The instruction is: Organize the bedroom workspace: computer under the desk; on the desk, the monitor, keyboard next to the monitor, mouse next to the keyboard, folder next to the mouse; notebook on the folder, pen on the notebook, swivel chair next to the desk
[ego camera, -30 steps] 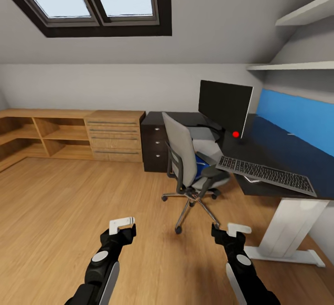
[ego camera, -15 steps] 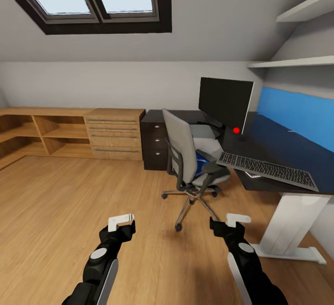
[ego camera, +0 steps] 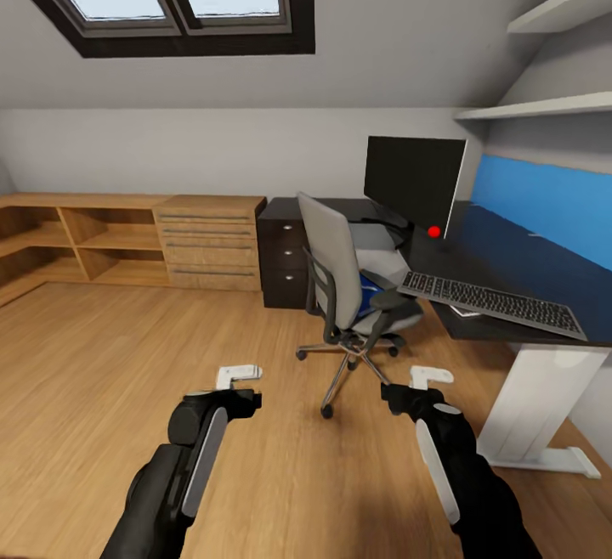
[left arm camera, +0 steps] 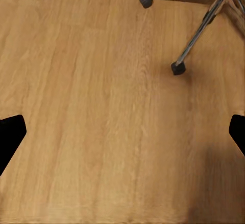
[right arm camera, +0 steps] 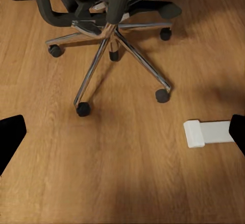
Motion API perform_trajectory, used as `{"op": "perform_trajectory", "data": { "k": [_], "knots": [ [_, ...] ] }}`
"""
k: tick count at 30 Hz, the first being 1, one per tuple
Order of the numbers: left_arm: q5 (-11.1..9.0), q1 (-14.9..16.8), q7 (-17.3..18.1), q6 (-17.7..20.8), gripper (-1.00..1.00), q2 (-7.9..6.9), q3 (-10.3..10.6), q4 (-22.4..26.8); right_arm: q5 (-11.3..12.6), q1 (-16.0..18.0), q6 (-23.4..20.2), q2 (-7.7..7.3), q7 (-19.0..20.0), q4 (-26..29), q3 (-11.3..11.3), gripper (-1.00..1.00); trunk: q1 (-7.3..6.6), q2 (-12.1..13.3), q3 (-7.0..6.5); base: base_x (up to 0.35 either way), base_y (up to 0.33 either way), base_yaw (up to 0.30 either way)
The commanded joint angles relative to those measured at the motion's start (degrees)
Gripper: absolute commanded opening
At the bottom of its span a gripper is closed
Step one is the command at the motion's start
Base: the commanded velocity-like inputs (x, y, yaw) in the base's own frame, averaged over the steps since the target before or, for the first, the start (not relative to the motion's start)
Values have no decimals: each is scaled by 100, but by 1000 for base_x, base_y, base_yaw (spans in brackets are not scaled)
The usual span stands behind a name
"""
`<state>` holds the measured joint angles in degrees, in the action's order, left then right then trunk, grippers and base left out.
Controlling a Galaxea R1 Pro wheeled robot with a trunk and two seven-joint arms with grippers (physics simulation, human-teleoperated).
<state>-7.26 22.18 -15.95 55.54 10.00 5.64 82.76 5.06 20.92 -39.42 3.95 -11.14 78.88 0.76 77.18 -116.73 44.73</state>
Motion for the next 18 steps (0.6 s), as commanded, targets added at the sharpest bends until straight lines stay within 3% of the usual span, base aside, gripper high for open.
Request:
{"op": "perform_trajectory", "data": {
  "k": [1, 7, 9, 18],
  "knots": [
    [-101, 48, -55, -65, 100, 0, 4, -351, 121, 25, 27, -10, -52, -5, -2, 100, 22, -44, 24, 0, 0, 0],
    [-107, 66, -76, -564, 100, 0, -3, -343, 148, 26, 64, -25, -59, 25, -6, 100, 154, -285, 132, 0, 0, 0],
    [-115, -88, -61, -610, 100, 0, -2, 344, 147, 23, 66, -25, -49, 22, 2, 100, 197, -365, 168, 0, 0, 0],
    [-135, -308, -6, -619, 100, -6, -37, 990, 146, 9, 56, -19, -70, 421, -6, 100, 395, -726, 329, 0, 0, 0]
  ]
}}
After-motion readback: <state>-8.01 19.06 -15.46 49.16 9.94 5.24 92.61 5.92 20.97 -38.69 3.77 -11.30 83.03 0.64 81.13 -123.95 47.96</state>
